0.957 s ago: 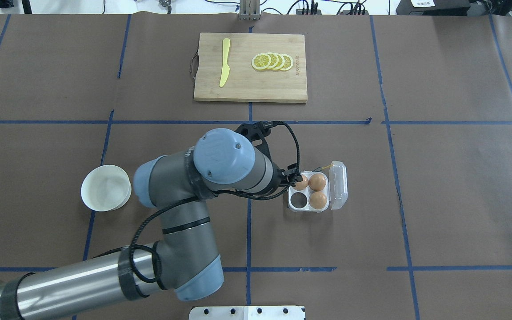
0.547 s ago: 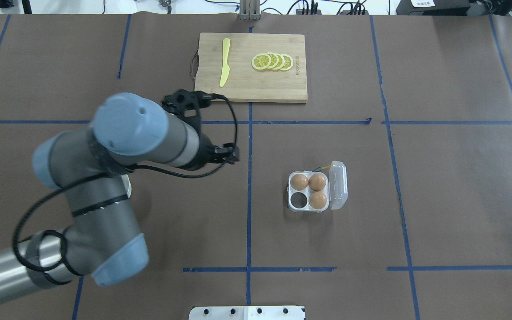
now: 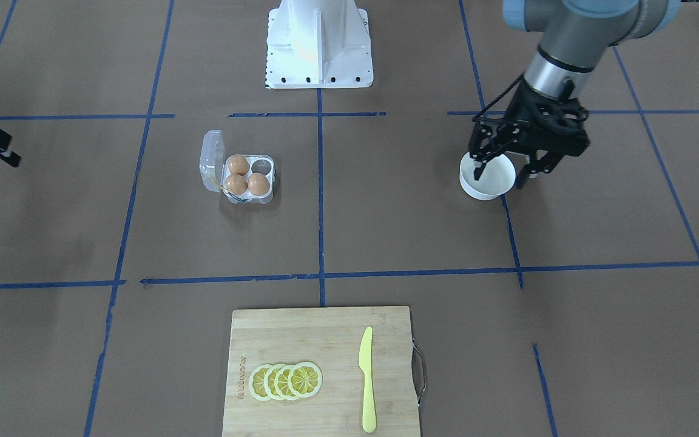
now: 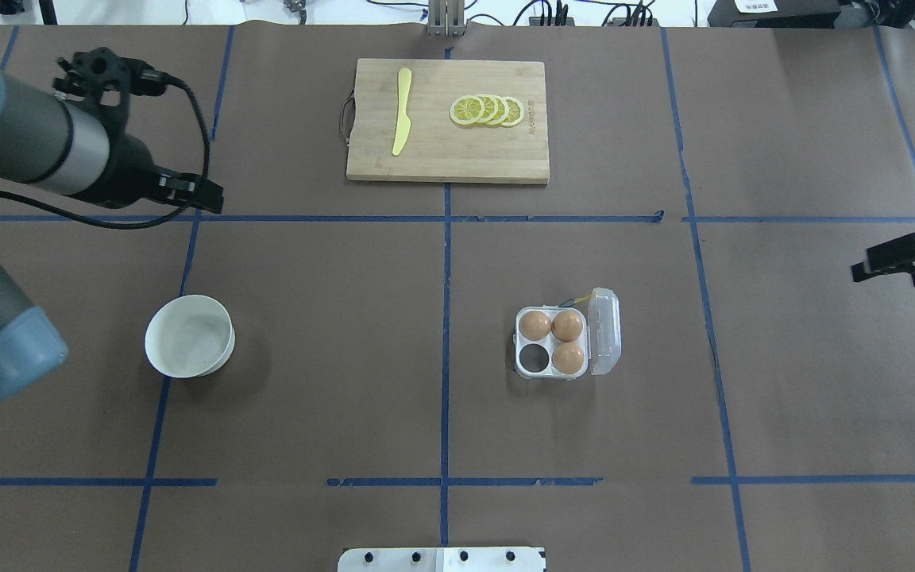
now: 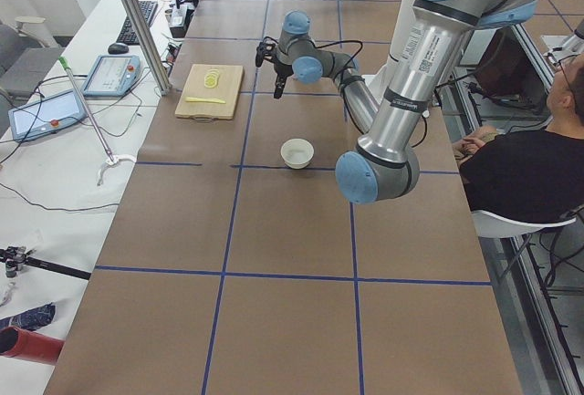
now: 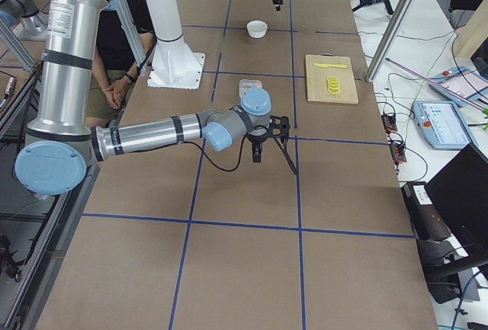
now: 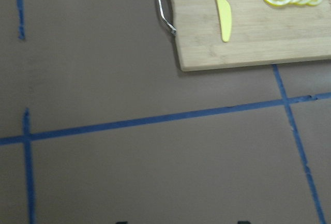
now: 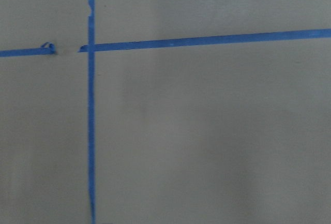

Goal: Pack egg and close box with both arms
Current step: 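Withdraw the left arm while the right gripper reaches toward the carton lid, then push the clear carton lid down over the eggs with the right gripper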

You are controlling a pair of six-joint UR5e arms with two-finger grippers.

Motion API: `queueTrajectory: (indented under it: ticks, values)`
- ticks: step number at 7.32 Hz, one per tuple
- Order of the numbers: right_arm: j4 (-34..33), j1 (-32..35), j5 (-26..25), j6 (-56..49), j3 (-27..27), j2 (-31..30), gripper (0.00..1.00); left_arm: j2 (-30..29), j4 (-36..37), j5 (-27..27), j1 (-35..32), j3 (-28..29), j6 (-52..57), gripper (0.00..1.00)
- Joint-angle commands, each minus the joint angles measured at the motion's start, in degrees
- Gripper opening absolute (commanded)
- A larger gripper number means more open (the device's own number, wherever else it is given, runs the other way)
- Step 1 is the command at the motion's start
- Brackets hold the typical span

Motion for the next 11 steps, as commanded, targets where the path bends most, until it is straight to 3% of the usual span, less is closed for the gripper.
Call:
queueTrajectory:
  ticks: [1, 2, 3, 4, 6, 7, 8, 9, 11]
  values:
    - [3.5, -19.86, -15.52, 25.24, 0.27, 10.65, 1.0, 7.35, -0.15, -3.95, -10.25, 0.11, 19.93, 0.8]
    - [1.32, -29.08, -25.42, 32.64, 0.01, 16.79, 1.0, 7.73, -0.07, -4.23, -12.81, 1.07, 25.58, 0.8]
    - [-6.01, -32.83, -29.17, 35.33, -0.34, 24.86, 1.0, 7.99, -0.07, -4.23, -13.62, 2.04, 27.47, 0.8]
    - [-15.31, -34.0, -29.64, 38.83, -1.56, 33.55, 1.0, 8.08, -0.15, -4.23, -13.89, 1.96, 27.66, 0.8]
    - [-18.03, -30.7, -29.21, 39.4, 5.85, 34.87, 1.0, 8.17, -0.07, -4.23, -15.38, 1.96, 28.19, 0.8]
    - [-22.65, -26.32, -25.99, 39.4, 10.25, 34.61, 1.0, 9.04, 0.19, -4.93, -17.13, 2.22, 31.76, 0.83]
    - [-28.96, -19.58, -18.04, 39.22, 14.21, 34.52, 1.0, 12.01, -0.41, -9.11, -20.62, 3.01, 35.8, 1.0]
    - [-30.76, -11.15, -9.43, 38.35, 15.81, 31.73, 1.0, 12.91, -0.33, -11.15, -24.49, 4.06, 39.32, 1.0]
    - [-30.78, -1.45, -1.9, 23.15, 18.1, 21.4, 1.0, 15.2, -0.33, -11.44, -31.25, 8.0, 50.11, 1.0]
